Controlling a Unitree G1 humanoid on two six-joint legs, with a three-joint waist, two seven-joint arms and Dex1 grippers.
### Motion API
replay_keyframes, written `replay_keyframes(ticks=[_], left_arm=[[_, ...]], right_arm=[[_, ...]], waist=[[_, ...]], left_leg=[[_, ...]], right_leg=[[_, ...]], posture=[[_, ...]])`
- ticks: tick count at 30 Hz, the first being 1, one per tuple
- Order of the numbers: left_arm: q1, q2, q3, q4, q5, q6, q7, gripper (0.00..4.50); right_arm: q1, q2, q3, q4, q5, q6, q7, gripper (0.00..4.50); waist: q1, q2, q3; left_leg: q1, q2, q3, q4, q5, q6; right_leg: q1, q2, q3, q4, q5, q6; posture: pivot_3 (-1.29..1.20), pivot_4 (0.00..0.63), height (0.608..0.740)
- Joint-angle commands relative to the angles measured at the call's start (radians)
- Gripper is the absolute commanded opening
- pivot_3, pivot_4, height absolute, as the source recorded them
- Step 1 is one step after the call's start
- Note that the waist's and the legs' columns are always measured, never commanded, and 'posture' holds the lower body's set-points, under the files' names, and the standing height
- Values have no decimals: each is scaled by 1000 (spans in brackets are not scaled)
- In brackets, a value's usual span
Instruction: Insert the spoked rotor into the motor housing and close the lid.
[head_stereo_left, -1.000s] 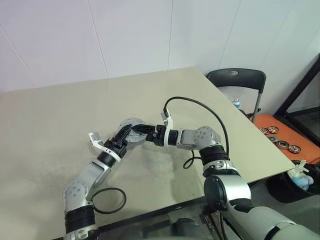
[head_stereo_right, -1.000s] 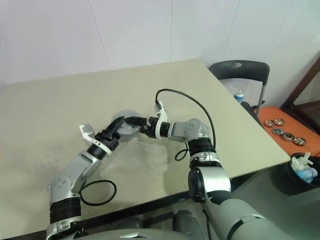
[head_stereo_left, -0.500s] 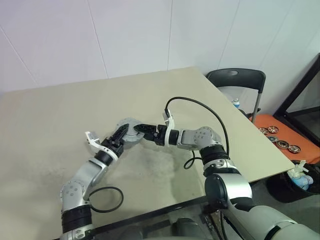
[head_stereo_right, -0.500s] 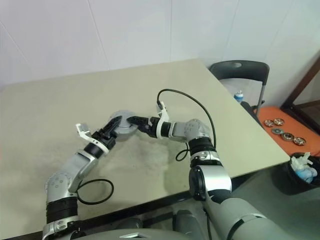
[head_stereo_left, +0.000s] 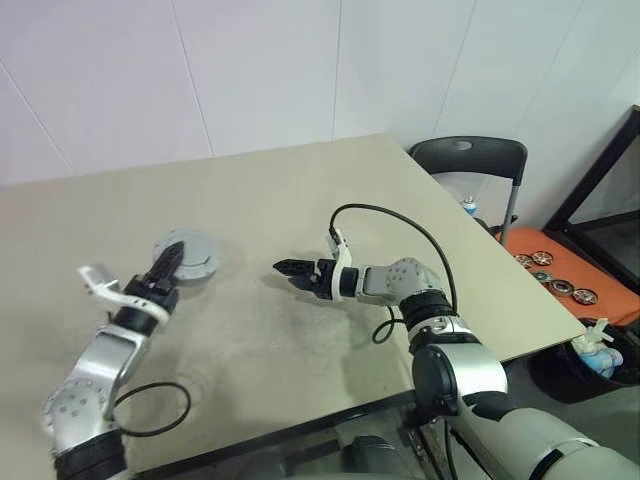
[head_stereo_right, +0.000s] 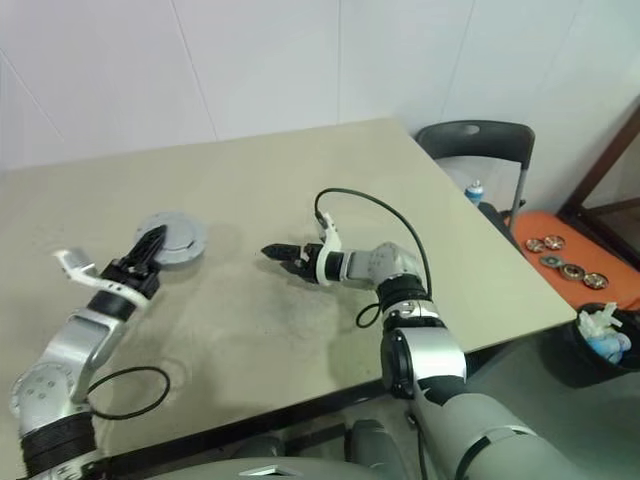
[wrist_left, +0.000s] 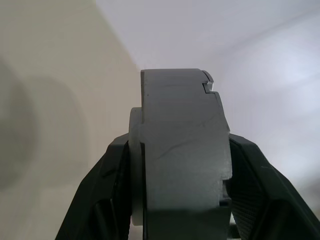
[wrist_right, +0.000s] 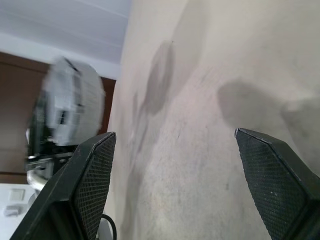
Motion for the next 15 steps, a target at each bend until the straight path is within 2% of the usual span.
replay_keyframes(ticks=[1, 7, 15], left_arm=[[11, 74, 93, -14, 19, -55, -31, 2395], [32, 201, 165, 141, 103, -68, -101, 2395], [-27, 296, 85, 428, 364, -106, -235, 2395]], right_arm=[[-41, 18, 15, 13, -15, -24, 26, 3989], [-54, 25, 13, 45, -33, -49, 31, 3989], [-45, 18, 12, 47, -54, -73, 11, 3989]], waist=[[5, -1, 0], [10, -1, -1], [7, -2, -1]], left_leg=[[0, 0, 0, 0, 0, 0], [0, -2, 0, 0, 0, 0], [1, -2, 0, 0, 0, 0]], right_leg=[[0, 0, 0, 0, 0, 0], [1, -1, 0, -1, 0, 0], [1, -1, 0, 0, 0, 0]], posture=[[0, 0, 740], [0, 0, 740], [0, 0, 740]])
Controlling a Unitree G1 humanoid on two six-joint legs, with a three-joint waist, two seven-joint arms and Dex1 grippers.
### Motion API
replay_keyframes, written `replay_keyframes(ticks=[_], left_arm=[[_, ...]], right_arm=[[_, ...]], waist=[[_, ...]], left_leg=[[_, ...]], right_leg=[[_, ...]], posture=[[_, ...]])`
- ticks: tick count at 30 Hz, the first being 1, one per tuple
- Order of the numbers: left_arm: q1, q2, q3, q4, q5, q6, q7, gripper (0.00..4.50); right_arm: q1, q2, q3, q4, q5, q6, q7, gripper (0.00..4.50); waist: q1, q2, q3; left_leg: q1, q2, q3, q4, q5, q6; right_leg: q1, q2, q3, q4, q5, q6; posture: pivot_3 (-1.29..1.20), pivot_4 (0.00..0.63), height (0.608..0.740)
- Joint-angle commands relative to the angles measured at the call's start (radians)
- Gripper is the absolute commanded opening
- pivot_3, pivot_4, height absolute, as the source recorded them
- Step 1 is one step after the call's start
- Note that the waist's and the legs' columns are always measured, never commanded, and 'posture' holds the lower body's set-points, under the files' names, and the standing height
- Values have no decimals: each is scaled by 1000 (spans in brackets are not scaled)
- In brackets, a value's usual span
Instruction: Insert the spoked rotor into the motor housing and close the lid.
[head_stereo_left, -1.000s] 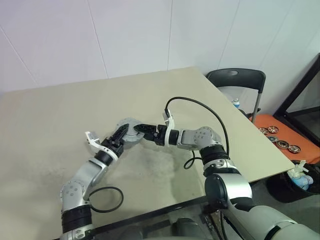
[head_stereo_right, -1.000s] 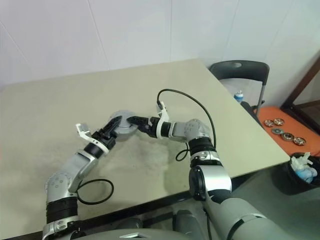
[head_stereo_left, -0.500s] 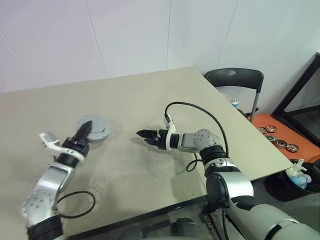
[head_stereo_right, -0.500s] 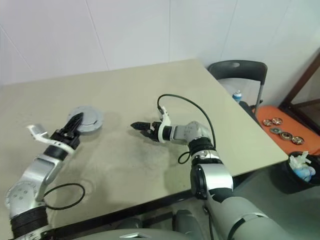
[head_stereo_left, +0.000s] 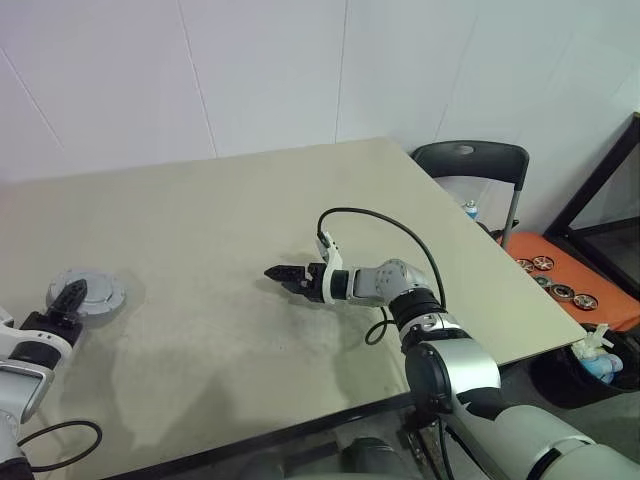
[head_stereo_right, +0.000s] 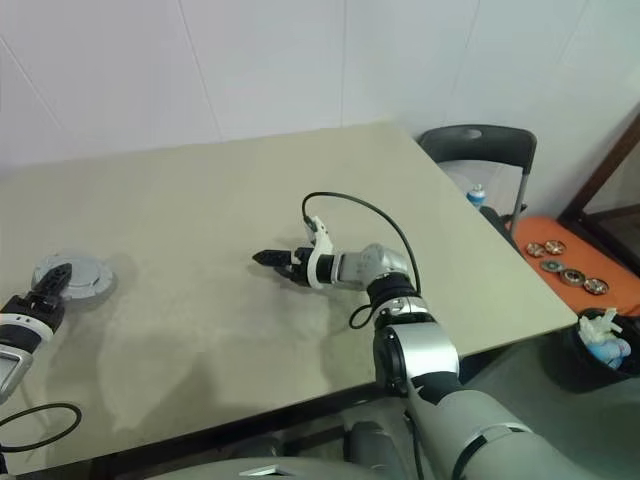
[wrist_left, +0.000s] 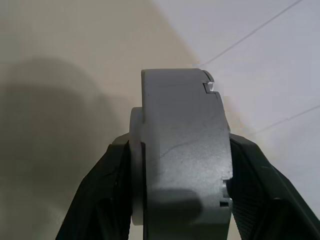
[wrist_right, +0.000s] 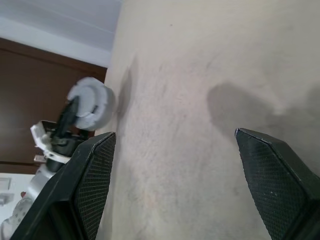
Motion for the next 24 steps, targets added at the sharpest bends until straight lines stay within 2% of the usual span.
replay_keyframes(ticks=[1, 5, 8, 12, 15, 18, 24], left_arm=[[-58, 55, -31, 87, 114, -46, -80, 2395], [-83, 86, -93, 214, 256, -74, -137, 2395], [-97, 105, -127, 298, 343, -106, -168, 2395], [-100, 137, -140, 371, 421, -155, -215, 3461], [-74, 174, -130, 394, 451, -146, -256, 4477], [-54, 215, -94, 429, 457, -144, -297, 4477], [96, 359, -19, 488, 447, -104, -495, 4477]], right_arm=[[-21, -7, -10, -14, -7, -22, -6, 3989], [-8, -14, -15, -29, -9, -19, -14, 3989], [4, -16, -13, -39, -14, -21, -25, 3989], [13, -17, -10, -32, -22, -36, -35, 4024], [14, -15, -11, -28, -24, -41, -34, 4024], [14, -10, -10, -24, -25, -45, -33, 4024], [29, 8, 21, -24, -48, -51, -12, 4024]], waist=[[2, -1, 0], [1, 2, -1], [0, 6, -1], [-11, 8, -2], [-27, 8, -2], [-35, 8, -2], [-85, 6, -4]], left_leg=[[0, 0, 0, 0, 0, 0], [2, 0, -1, 0, 0, 0], [14, 0, -1, -4, -2, 4], [32, 2, 0, -15, -1, 2], [33, 3, -2, -17, -1, 2], [32, 3, -1, -18, -1, 2], [29, 3, 0, -21, -3, 2]], right_leg=[[0, 0, 0, 0, 0, 0], [2, 0, -1, 1, 0, 0], [10, 0, -1, 1, 0, -1], [24, 1, 0, -1, 0, -1], [25, 2, 0, -1, 0, 0], [24, 2, 0, -1, 0, 0], [14, 1, 1, 0, 0, -1]], posture=[[0, 0, 740], [0, 0, 740], [0, 0, 740], [0, 0, 740], [0, 0, 740], [0, 0, 740], [0, 0, 740]])
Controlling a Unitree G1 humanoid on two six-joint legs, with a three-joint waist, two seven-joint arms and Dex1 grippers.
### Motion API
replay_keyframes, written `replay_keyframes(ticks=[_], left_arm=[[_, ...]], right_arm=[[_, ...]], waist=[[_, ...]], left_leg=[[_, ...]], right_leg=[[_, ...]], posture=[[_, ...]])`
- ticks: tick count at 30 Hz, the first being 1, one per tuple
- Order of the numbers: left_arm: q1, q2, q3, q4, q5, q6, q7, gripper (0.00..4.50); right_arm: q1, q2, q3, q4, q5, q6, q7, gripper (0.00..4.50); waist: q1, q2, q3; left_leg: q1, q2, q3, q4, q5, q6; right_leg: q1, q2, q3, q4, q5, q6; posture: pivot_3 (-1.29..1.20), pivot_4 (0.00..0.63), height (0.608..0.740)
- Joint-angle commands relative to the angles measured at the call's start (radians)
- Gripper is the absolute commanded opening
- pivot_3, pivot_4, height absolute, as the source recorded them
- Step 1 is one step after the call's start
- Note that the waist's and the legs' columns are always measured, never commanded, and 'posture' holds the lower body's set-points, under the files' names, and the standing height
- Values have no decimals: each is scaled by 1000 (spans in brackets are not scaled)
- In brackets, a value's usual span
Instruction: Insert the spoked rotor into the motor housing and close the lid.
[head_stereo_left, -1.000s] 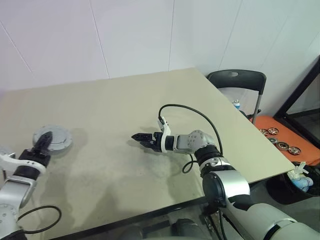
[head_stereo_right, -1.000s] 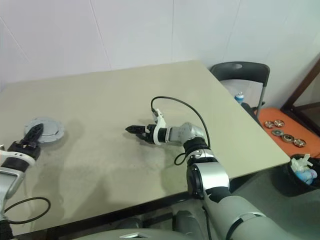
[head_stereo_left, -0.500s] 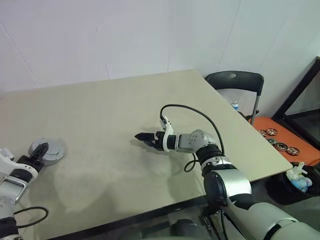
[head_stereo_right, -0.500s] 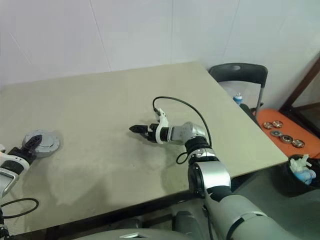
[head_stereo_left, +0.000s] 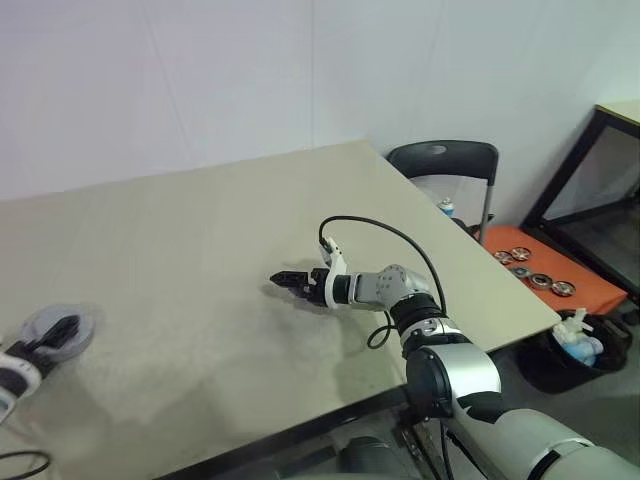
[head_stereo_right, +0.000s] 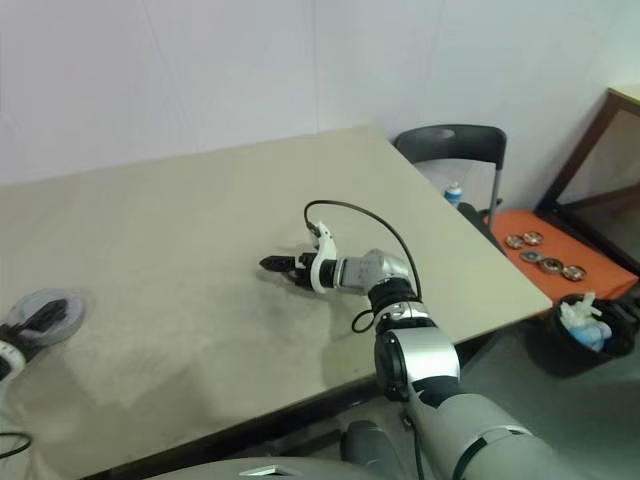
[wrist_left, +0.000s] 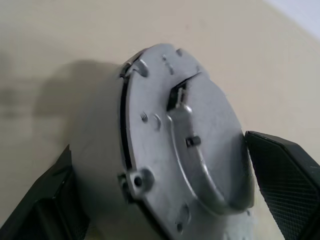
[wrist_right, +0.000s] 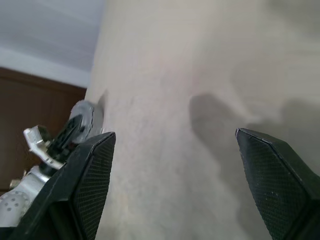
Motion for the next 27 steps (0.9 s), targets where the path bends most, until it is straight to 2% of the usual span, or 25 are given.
replay_keyframes(ticks=[1, 7, 13, 18, 22, 25, 27], left_arm=[[73, 92, 75, 60, 38, 6, -72, 4477], [134, 200, 145, 145, 82, -60, -145, 4477], [164, 220, 122, 88, 153, -91, -244, 4477], [179, 182, 99, -209, 146, -42, -294, 4477], [154, 155, 6, -577, 118, 15, -297, 4477], [125, 158, -99, -779, 154, -27, -332, 4477], [86, 149, -149, -847, 173, -72, -356, 4477]], right_arm=[[0, 9, 22, -15, -21, -22, 14, 4024], [5, 16, 35, -4, -37, -28, 31, 4024], [-1, 15, 32, 0, -47, -36, 34, 4024], [2, -13, 85, -113, -31, 8, 154, 4024], [7, -85, 205, -366, 3, 21, 367, 4024], [4, -149, 289, -502, -26, -94, 493, 4024], [7, -184, 336, -560, -53, -199, 563, 4024]], waist=[[-5, 0, 0], [8, 0, 0], [28, 0, 0], [34, -1, 0], [39, 0, 1], [46, 0, 1], [45, 0, 1]], left_leg=[[-1, 0, 0, 0, 0, 0], [-4, 0, 0, 0, -1, 0], [-1, 0, -1, 1, -1, 0], [-3, 0, -1, 0, -1, 0], [-14, -1, -2, 3, -1, 0], [-15, -2, -1, 4, -2, 1], [-14, -2, 0, 3, -3, 1]], right_leg=[[-2, 0, 0, 0, 0, 0], [-4, 0, -1, -1, 0, 0], [0, 0, -1, -1, 0, 0], [-2, -1, -2, -1, 0, 0], [-11, -2, -2, -1, 0, 0], [-12, -3, -2, -1, 0, 0], [-12, -2, -2, -2, 0, 0]], posture=[[0, 0, 740], [0, 0, 740], [0, 0, 740], [0, 0, 740], [0, 0, 740], [0, 0, 740], [0, 0, 740]])
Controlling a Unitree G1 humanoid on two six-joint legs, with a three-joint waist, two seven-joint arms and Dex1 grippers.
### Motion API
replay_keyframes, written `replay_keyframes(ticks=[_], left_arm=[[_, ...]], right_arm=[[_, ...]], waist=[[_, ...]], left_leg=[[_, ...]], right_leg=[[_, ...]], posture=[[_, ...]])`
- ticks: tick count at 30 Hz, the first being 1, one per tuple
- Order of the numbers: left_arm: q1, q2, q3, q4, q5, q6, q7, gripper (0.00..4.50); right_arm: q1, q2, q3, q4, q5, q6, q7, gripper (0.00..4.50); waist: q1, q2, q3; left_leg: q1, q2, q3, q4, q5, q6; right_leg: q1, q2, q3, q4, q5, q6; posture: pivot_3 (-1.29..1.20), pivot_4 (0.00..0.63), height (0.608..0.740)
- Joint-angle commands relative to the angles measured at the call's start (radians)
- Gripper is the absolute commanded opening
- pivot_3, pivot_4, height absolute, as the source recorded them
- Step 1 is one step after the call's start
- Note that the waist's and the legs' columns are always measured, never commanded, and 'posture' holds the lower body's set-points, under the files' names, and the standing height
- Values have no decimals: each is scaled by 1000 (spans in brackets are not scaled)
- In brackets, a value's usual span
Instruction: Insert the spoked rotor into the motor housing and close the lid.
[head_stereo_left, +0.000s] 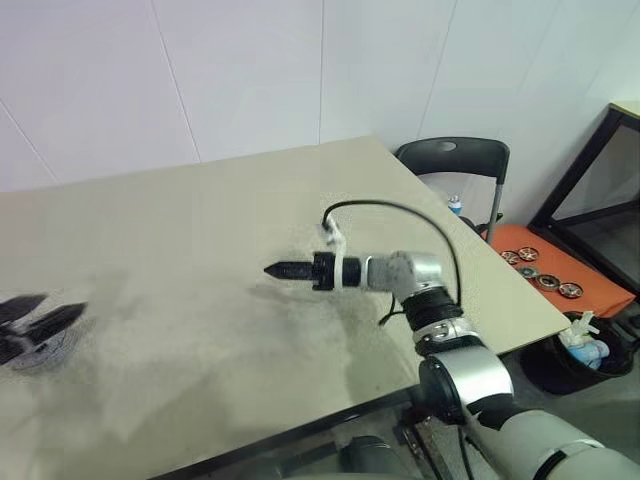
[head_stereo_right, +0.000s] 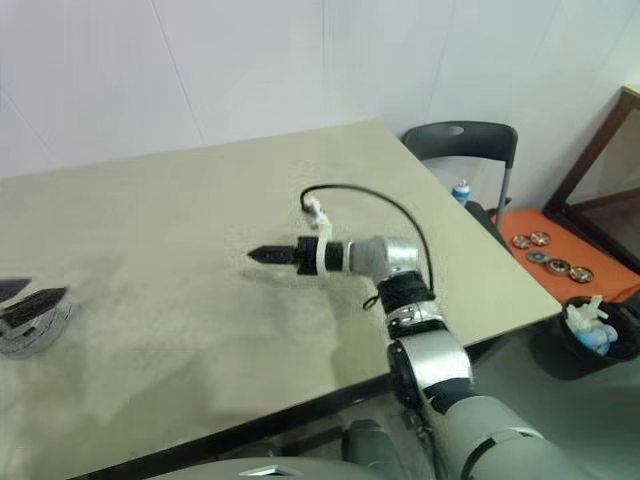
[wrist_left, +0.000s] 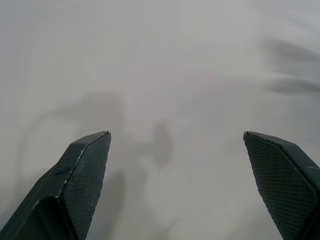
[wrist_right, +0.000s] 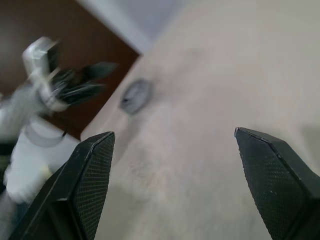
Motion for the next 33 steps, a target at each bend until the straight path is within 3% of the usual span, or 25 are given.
replay_keyframes(ticks=[1, 5, 11, 16, 23, 33], left_arm=[[-66, 1, -79, -128, 39, -93, -48, 4477], [-131, 12, -206, -181, 112, -216, -147, 4477], [-205, -27, -303, -141, 160, -225, -143, 4477], [-159, -93, -268, -97, 188, -164, -20, 4477], [-74, -156, -178, -133, 177, -201, 16, 4477], [-101, -189, -145, -114, 155, -112, 106, 4477]], right_arm=[[-11, -47, 92, -127, -45, -206, 148, 4024], [-15, -104, 201, -139, -140, -470, 290, 4024], [-7, -102, 259, -45, -210, -593, 330, 4024], [38, -89, 255, 19, -251, -611, 258, 4024], [36, -71, 201, 125, -271, -651, 137, 4024], [-2, -50, 133, 142, -245, -593, 104, 4024]], waist=[[0, 1, 0], [3, 2, 1], [17, 2, 1], [21, 1, 1], [31, 1, 1], [40, 0, 1]], left_leg=[[0, 1, 0, -1, 0, 0], [0, 2, 1, -1, 0, -1], [0, 2, 2, 1, 0, -1], [1, 2, 2, 1, 0, -1], [0, 2, 2, 1, 0, -1], [1, 2, 2, 3, 0, 0]], right_leg=[[0, 1, 0, 0, 0, 0], [-2, 2, -1, 0, 0, 0], [0, 1, -1, 0, 0, 0], [1, 2, -1, 0, 0, 0], [-1, 1, -1, 0, 0, 0], [1, 2, -1, 0, 0, 0]], posture=[[0, 0, 740], [0, 0, 740], [0, 0, 740], [0, 0, 740], [0, 0, 740], [0, 0, 740]])
